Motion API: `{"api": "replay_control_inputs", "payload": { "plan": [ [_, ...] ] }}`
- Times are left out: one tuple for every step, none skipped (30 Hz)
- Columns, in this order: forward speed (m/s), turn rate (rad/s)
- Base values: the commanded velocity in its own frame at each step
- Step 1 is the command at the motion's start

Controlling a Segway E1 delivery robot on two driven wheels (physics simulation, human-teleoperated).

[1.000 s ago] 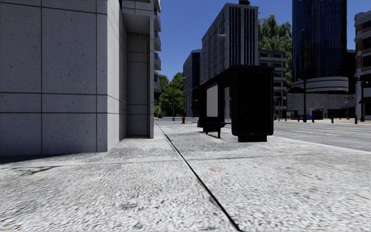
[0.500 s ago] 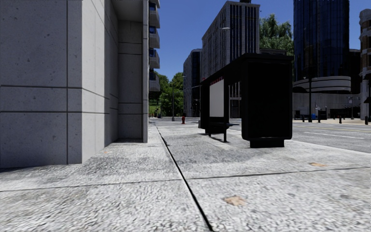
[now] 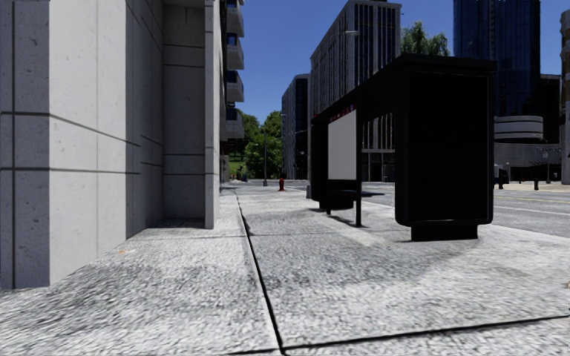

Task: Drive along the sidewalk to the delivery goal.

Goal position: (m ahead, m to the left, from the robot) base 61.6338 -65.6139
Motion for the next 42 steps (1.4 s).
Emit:
{"api": "replay_control_inputs", "payload": {
  "plan": [
    [2.00, 0.00],
    [2.00, 0.00],
    [2.00, 0.00],
    [2.00, 0.00],
    [2.00, 0.00],
    [2.00, 0.00],
    [2.00, 0.00],
    [2.00, 0.00],
    [2.00, 0.00],
    [2.00, 0.00],
    [2.00, 0.00],
    [2.00, 0.00],
    [2.00, 0.00],
    [2.00, 0.00],
    [2.00, 0.00],
    [2.00, 0.00],
    [2.00, 0.00],
    [2.00, 0.00],
    [2.00, 0.00],
    [2.00, 0.00],
    [2.00, 0.00],
    [2.00, 0.00],
    [2.00, 0.00],
    [2.00, 0.00],
    [2.00, 0.00],
    [2.00, 0.00],
    [2.00, 0.00],
    [2.00, 0.00],
    [2.00, 0.00],
    [2.00, 0.00],
    [2.00, 0.00],
    [2.00, 0.03],
    [2.00, 0.03],
    [2.00, 0.05],
    [2.00, 0.10],
    [2.00, 0.14],
    [2.00, 0.14],
    [2.00, 0.19],
    [2.00, 0.25],
    [2.00, 0.31],
    [2.00, 0.31],
    [2.00, 0.33]
  ]
}}
